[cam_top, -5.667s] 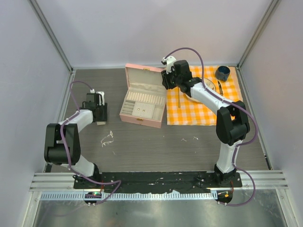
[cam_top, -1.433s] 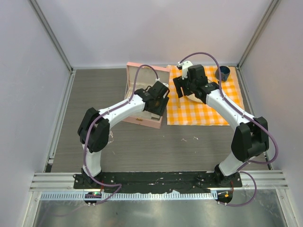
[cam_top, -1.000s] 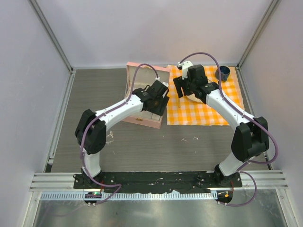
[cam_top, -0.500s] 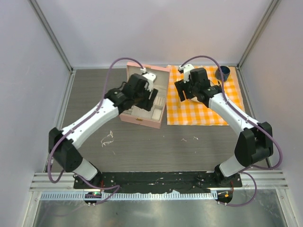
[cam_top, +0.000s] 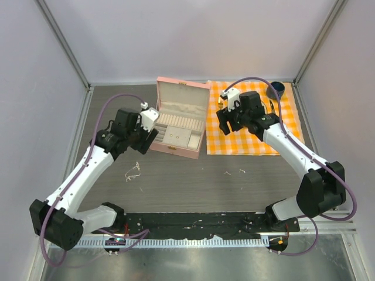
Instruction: Organize the mixed jewelry
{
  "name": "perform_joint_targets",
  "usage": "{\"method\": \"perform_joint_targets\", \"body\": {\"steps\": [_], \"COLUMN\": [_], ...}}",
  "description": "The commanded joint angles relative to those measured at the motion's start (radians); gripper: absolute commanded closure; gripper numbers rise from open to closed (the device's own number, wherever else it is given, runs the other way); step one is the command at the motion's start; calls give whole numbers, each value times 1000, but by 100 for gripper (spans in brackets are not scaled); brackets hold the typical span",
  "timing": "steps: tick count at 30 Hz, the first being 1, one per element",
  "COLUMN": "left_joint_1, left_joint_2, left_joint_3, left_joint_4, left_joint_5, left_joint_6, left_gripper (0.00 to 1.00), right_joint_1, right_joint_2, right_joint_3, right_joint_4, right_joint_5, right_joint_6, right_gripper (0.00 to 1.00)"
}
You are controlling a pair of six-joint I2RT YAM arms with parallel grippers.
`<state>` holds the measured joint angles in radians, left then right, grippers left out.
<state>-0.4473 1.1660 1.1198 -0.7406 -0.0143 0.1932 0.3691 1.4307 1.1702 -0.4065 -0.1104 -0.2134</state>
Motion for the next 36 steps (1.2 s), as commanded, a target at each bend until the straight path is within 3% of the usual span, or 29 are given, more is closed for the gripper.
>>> {"method": "perform_joint_targets", "body": {"steps": [1, 6, 15, 22, 36], "left_joint_1": [109, 228, 315, 337, 337], "left_joint_2": [-31, 23, 142, 234, 258], "left_joint_3": [-99, -176, -250, -288, -354], "left_joint_4": [13, 63, 124, 129, 161], "left_joint_5": [-1, 11, 132, 192, 189], "left_joint_6": [146, 225, 324, 388, 443], "left_gripper": [33, 33, 34, 35, 40], "right_joint_1": [-1, 1, 4, 2, 2], "right_joint_2": [-50, -55, -49, -53, -52], "right_joint_3": [-17, -23, -55, -78, -75], "right_joint_4": [3, -8, -2, 3, 2], "right_joint_5": [-101, -121, -153, -155, -137], "right_joint_6": [-18, -34, -37, -41, -37], "right_gripper": [25, 25, 26, 27, 28]}}
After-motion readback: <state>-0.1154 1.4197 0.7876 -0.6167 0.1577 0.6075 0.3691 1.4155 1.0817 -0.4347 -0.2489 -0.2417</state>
